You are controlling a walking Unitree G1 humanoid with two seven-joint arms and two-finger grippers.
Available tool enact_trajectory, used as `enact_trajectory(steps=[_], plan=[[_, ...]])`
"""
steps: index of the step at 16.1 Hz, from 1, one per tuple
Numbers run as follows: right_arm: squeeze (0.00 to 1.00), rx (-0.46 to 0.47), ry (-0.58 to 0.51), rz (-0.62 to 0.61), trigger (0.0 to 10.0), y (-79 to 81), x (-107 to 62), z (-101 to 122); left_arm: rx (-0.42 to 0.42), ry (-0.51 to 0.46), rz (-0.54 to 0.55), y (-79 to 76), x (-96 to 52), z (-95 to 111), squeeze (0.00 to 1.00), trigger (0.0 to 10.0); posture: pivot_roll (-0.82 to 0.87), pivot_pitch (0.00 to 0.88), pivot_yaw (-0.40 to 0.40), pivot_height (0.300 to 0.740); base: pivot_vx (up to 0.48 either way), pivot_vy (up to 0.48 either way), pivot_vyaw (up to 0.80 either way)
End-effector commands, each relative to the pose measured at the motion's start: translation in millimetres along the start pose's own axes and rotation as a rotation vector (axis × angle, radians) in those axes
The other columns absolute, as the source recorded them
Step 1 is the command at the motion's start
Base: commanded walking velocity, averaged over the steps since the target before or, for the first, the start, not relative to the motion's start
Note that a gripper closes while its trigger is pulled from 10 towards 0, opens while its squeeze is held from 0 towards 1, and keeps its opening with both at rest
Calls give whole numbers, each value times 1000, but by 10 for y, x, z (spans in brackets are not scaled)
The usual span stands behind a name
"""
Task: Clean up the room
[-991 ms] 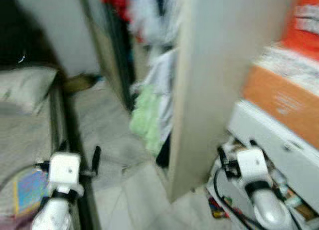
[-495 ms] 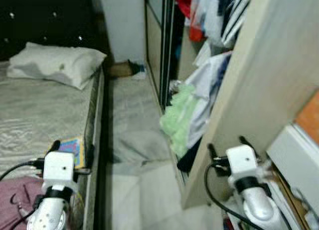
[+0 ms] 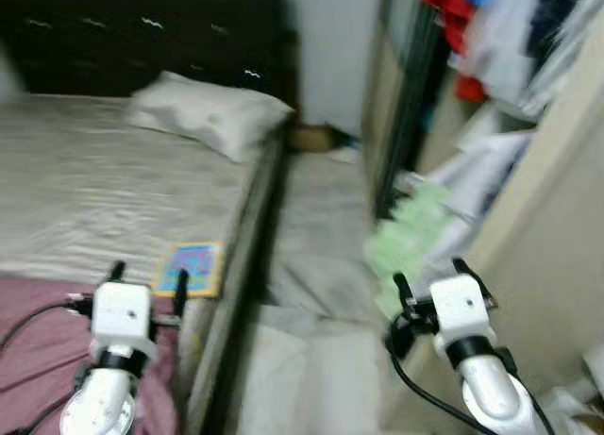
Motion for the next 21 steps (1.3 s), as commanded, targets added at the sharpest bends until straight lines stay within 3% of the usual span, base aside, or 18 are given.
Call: enact_trajectory(steps=[1,10,21], plan=[[0,6,3,0,10000,-4,0,-11,16,-5,-3,14,0,25,0,10000,-28,13,-5,740,0,0,800],[0,20,-5,23,10000,36,5,-4,11,-1,-9,6,-5,17,0,10000,-23,11,-2,740,0,0,800],[0,40,-56,39,10000,83,174,126,4,-16,-6,-19,69,48,0,10000,-20,10,-5,740,0,0,800]])
Point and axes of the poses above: a point about 5 cm out from each wrist's last joint towards the gripper, its own x axis pointing out of the wrist towards the gripper, its own z axis along the axis of the wrist's last joint, y = z × x, the point moved 6 cm from there along x, pointing out of the wrist towards the gripper, and after that the axes turned 13 degrees about -x, right-handed, at the moved point
